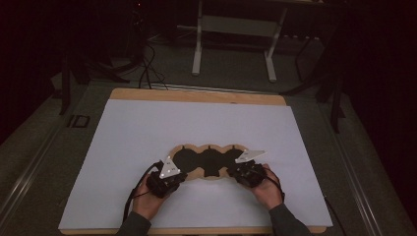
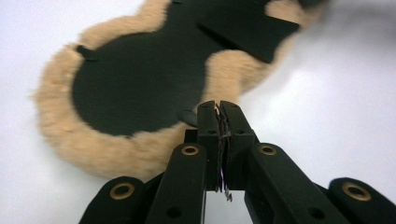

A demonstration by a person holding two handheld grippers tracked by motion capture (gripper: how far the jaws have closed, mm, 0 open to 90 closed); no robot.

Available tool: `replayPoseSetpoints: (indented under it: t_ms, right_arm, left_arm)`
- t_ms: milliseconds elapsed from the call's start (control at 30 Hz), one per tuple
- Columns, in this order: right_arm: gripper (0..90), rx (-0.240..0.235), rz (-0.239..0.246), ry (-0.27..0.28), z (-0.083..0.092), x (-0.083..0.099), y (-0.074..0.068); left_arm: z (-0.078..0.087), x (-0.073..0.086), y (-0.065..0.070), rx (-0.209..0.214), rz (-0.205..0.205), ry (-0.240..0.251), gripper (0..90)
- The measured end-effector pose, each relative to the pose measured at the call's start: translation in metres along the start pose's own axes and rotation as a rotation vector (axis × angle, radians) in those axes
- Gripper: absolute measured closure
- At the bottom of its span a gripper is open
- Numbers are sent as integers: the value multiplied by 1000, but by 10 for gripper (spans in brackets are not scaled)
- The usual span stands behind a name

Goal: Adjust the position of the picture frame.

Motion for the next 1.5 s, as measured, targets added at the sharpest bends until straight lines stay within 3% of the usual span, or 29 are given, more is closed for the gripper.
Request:
replayPoseSetpoints:
  t_ms: [100, 233, 333, 400, 533, 600, 867, 1267, 1500]
  right_arm:
    - [900, 84, -106, 39, 12, 5, 31]
    - [900, 203, -263, 36, 19, 23, 68]
    - [900, 263, -328, 25, 23, 32, 83]
    - [900, 258, -356, -5, 19, 39, 86]
    - [900, 228, -367, -23, 12, 39, 81]
    - [900, 243, -362, -23, 11, 38, 82]
    - [900, 226, -387, 0, 7, 36, 82]
    - [900, 199, -377, 13, -6, 23, 75]
    - [900, 190, -379, 21, -12, 18, 71]
  left_arm:
    - [-3, 3, 9, 15, -25, -21, 882]
    - [-11, 8, 14, 20, -36, -61, 882]
    - [-15, 12, 14, 8, -44, -94, 881]
    - [-17, 14, 12, -3, -46, -103, 880]
    - [-17, 15, 7, -26, -34, -113, 881]
    - [-17, 16, 3, -34, -21, -117, 882]
    - [-16, 17, -3, -41, 3, -118, 888]
    - [-10, 21, -21, -89, 79, -123, 884]
    - [-10, 22, -23, -100, 87, -122, 865]
Point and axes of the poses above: each handheld gripper's, and its own axes: z roughly backward along the jaws, x roughly out of its underside, y roughly to its right, the point moved 10 cm from there along -z, roughly forward along the jaws, and after that the axes turned 1 degree about x, right-handed, at the moved point
